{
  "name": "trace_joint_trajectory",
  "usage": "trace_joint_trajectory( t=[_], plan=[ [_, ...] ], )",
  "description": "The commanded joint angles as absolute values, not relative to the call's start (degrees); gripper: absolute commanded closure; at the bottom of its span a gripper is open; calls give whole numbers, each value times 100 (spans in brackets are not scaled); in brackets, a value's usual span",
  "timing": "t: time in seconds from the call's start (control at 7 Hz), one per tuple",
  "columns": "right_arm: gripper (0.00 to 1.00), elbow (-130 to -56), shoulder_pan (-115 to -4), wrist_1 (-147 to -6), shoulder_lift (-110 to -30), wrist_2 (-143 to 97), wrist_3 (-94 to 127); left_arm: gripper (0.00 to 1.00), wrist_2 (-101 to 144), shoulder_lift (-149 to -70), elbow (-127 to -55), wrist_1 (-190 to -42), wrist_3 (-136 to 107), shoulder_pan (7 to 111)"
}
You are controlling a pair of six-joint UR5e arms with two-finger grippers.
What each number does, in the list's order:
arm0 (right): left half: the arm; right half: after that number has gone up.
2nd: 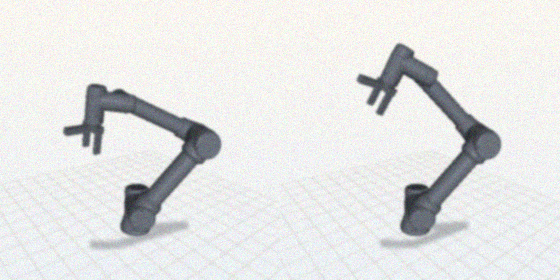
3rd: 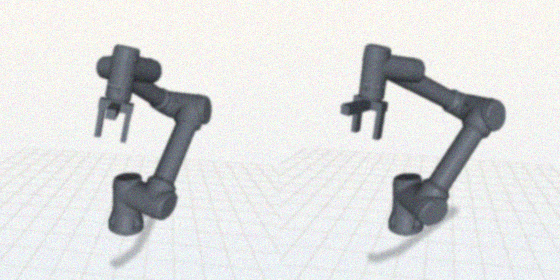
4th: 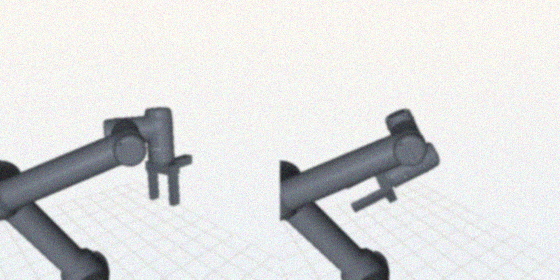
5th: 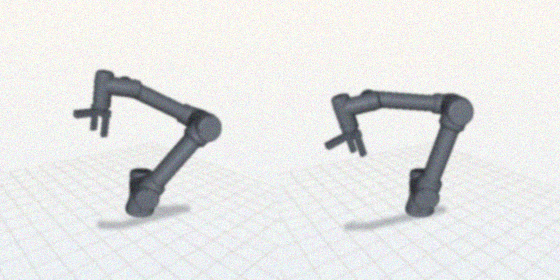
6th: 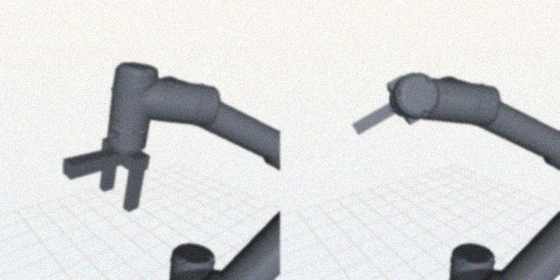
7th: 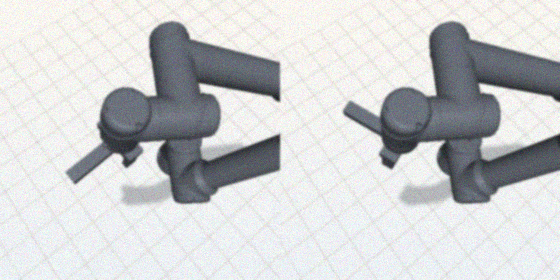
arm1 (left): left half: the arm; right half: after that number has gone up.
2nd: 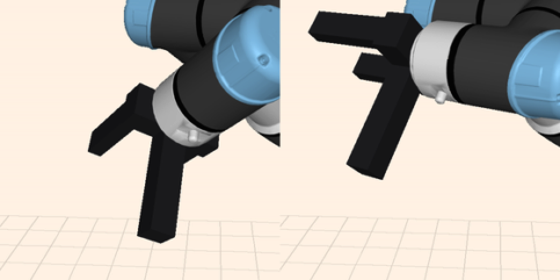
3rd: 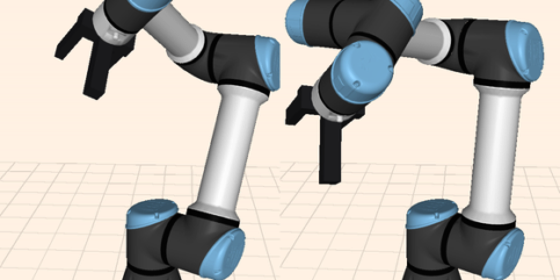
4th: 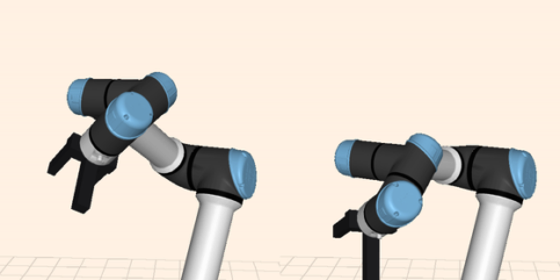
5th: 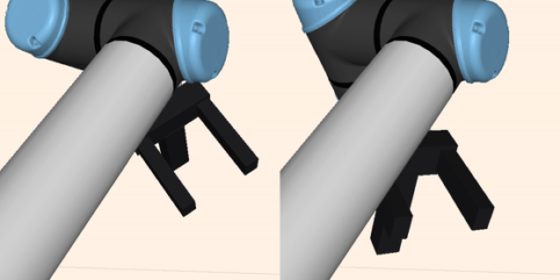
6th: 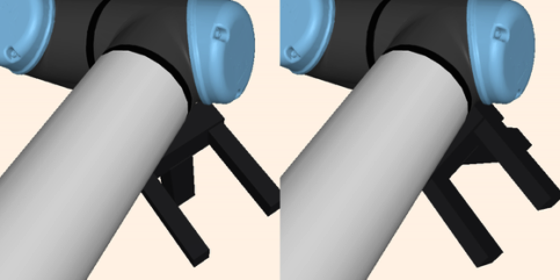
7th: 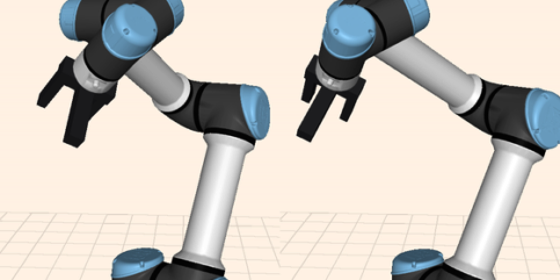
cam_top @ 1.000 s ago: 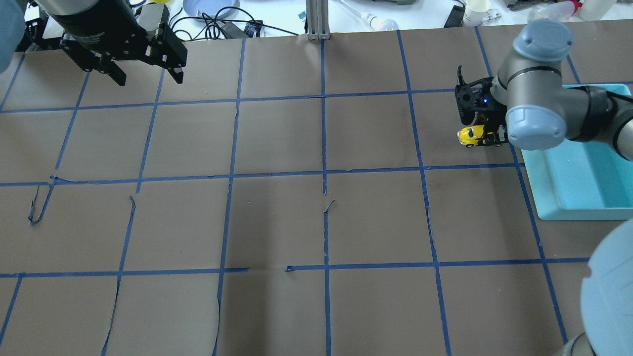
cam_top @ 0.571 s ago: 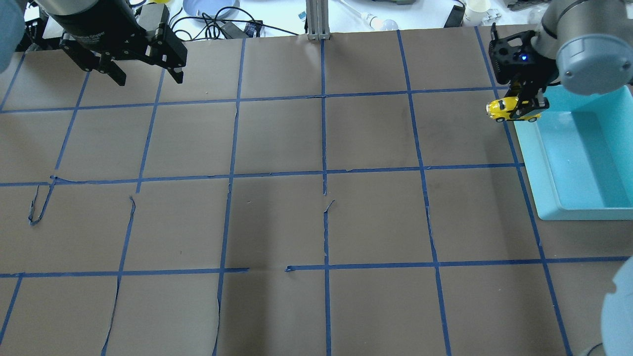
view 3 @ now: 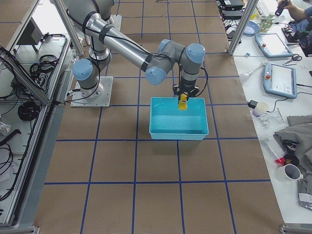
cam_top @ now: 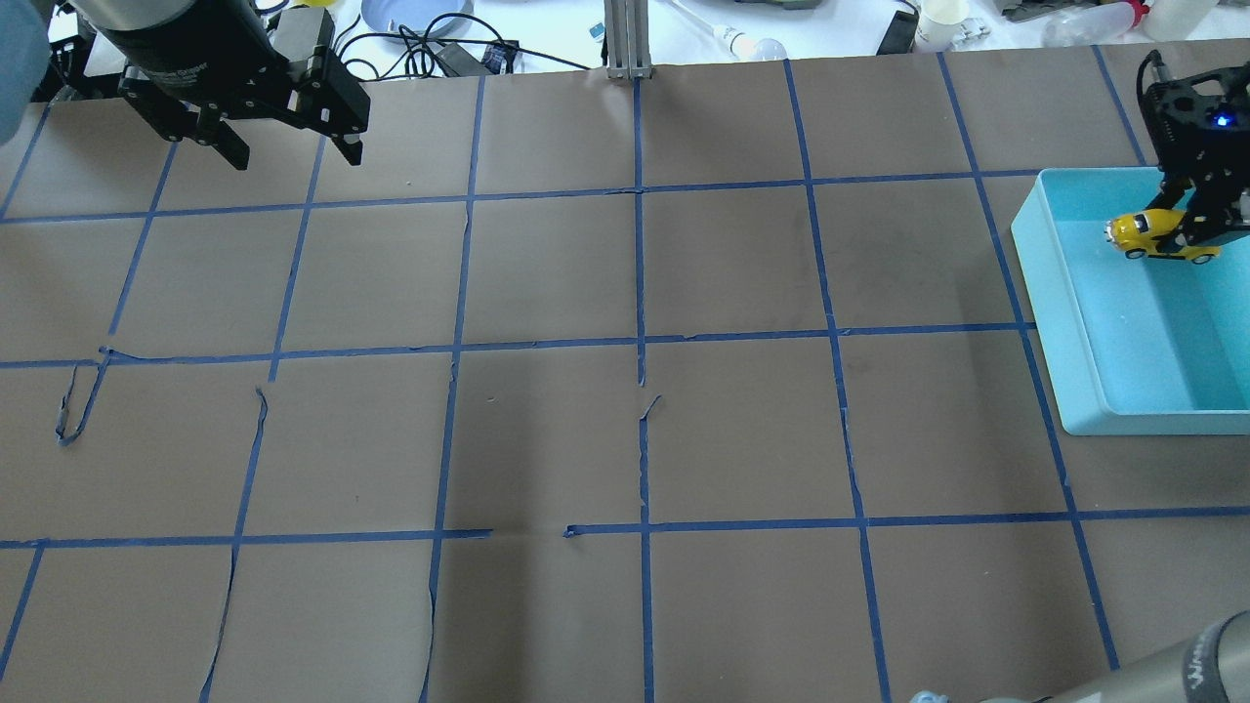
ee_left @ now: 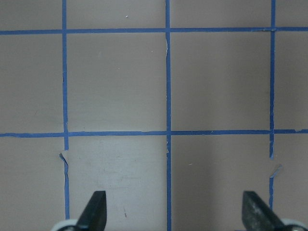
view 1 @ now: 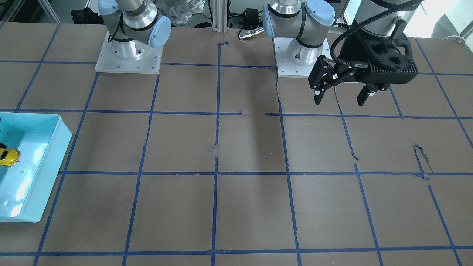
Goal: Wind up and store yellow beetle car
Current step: 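Lift the car with the right gripper and lower it into the light-blue tray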
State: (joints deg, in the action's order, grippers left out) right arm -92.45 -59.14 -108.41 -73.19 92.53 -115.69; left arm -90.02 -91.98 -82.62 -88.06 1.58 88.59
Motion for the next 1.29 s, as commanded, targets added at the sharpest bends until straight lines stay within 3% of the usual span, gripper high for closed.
trace_joint_trajectory(
  t=[0.0, 0.71, 1.0, 1.14],
  plan=[
    [95, -9605, -5634, -11177, -7313, 9255, -11856, 0, -9000, -9202, -8262, -8807, 158, 8859],
    [95, -10791, -5625, -12891, -6820, 9343, -12059, 0, -9009, -9202, -8262, -8807, 158, 8859],
    [94, -10872, -5625, -12937, -6794, 9334, -12076, 0, -9009, -9193, -8262, -8807, 158, 8859],
    [73, -10863, -5625, -12937, -6811, 9317, -12076, 0, -9009, -9193, -8262, -8807, 158, 8859]
  ],
)
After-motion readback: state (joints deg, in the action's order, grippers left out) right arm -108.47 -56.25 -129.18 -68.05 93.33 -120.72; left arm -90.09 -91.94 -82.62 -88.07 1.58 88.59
